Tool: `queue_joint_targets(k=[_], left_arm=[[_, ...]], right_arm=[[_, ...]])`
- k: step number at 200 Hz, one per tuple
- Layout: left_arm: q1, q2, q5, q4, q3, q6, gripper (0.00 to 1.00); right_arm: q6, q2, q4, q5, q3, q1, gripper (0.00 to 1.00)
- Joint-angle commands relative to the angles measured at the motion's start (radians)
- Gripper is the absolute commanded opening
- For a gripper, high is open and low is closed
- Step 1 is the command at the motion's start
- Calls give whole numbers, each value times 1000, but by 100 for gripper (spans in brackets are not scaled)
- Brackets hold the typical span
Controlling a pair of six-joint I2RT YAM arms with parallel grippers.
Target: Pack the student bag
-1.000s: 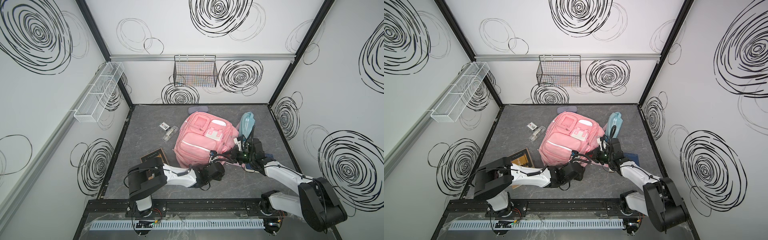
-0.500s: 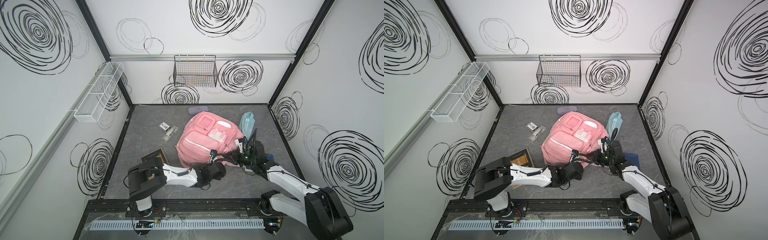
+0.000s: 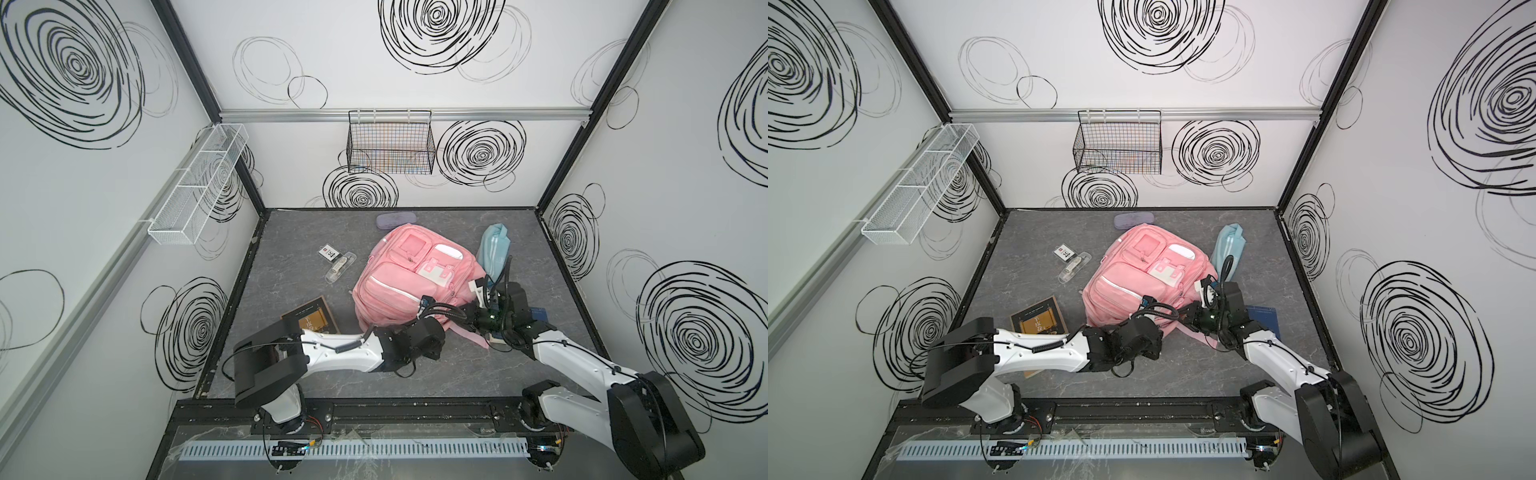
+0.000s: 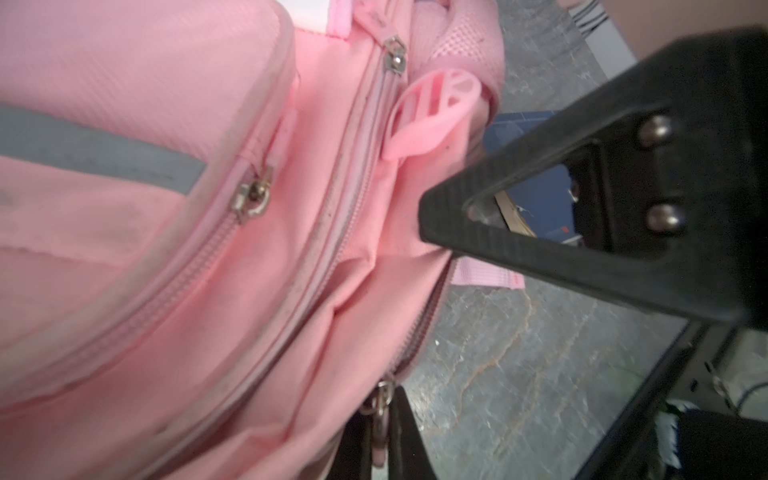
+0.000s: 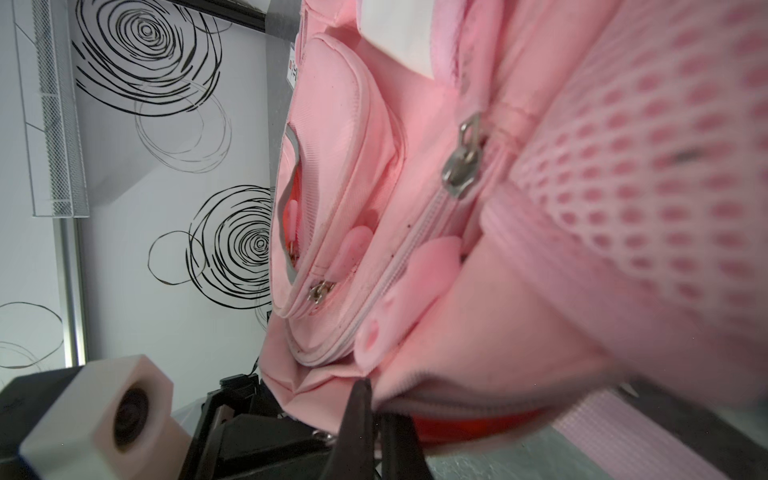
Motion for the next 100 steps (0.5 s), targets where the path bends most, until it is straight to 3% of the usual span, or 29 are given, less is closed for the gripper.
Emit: queue_joint_targets(k=[1,74,90,100], left_arm=[[38,-76,166,-6,-18,26,0],[144,-235,456,-80,-128,68,0],[159,-245,534,-61,-128,69,0],[164,-245,576,-39,-121,60,0]], right_arm=[[-115,29,-89,18,46,-47,0],[-244,23,-210,88,129,-131,0],[-286,-3,-193,54,144,-122,0],[-331,-35,-189,45,162,-96,32]])
